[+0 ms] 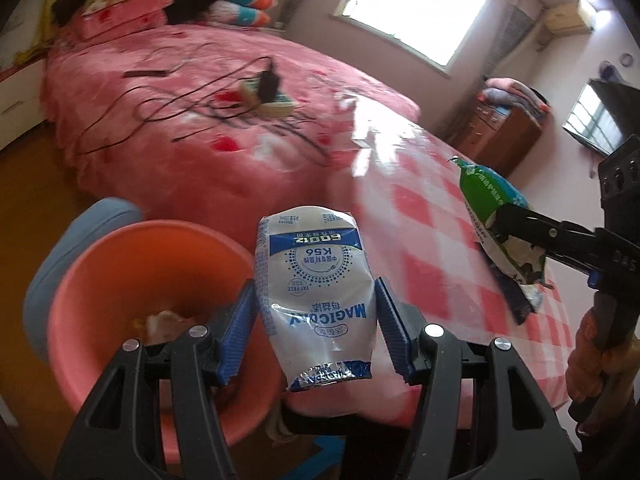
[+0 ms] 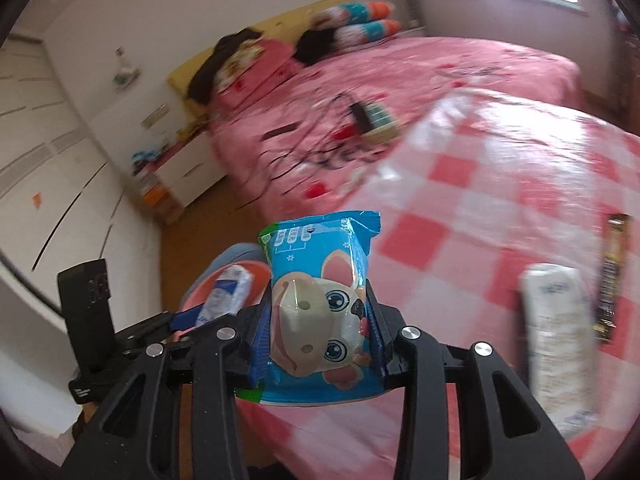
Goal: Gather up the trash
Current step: 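Carry both items over the pink bucket and open both tools to drop them, then move both tools back to the table toward the white printed pack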
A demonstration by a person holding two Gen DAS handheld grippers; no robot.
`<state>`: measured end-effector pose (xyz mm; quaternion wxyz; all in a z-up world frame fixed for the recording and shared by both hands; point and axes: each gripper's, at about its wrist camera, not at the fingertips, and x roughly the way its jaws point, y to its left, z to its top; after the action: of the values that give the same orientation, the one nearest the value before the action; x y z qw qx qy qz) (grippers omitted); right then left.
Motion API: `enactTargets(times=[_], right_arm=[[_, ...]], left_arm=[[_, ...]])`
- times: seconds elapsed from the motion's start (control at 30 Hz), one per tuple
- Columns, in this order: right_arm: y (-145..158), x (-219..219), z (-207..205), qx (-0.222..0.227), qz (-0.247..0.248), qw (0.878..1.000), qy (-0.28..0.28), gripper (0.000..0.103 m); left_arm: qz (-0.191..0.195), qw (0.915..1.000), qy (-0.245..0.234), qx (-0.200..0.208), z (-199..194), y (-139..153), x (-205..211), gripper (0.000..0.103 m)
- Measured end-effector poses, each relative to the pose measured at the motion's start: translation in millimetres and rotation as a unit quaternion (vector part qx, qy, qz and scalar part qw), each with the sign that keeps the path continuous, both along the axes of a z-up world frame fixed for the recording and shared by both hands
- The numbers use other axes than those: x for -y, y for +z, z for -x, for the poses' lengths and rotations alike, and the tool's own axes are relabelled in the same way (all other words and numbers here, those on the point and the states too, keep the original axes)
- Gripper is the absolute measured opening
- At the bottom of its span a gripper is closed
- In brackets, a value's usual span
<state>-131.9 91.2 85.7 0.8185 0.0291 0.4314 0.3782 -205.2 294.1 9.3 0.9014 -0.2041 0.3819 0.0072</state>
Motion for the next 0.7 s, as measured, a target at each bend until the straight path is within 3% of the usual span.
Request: enactTargets(times=[0.2, 0.4, 0.47, 0.5, 0.7], right_arm=[[-8.1, -55.5, 9.7, -0.010, 0.004, 0.998, 0.065, 0.041], [-22.3, -103.6, 17.5, -0.030, 0.002, 0.992, 0.119, 0.046], [-27.6, -111.0, 21.0, -0.029, 0.007, 0.992, 0.119, 0.062], [-28.8, -111.0, 22.8, -0.026, 0.005, 0.993, 0.115, 0.069], [-22.5, -80.8, 24.1, 0.005, -0.003, 0.998, 0.066, 0.083]], left_arm=[[-0.009, 0.9983, 0.050, -0.030, 13.0, -19.0, -37.8, 0.060], [-0.029, 0.9908, 0.115, -0.065, 22.7, -34.8, -75.7, 0.061], [-0.039, 0.9858, 0.140, -0.085, 24.1, -40.1, -87.4, 0.073], [-0.041, 0.9841, 0.149, -0.089, 26.3, -41.0, -91.7, 0.074], [-0.059, 0.9810, 0.165, -0.084, 31.9, -35.1, -98.7, 0.079]])
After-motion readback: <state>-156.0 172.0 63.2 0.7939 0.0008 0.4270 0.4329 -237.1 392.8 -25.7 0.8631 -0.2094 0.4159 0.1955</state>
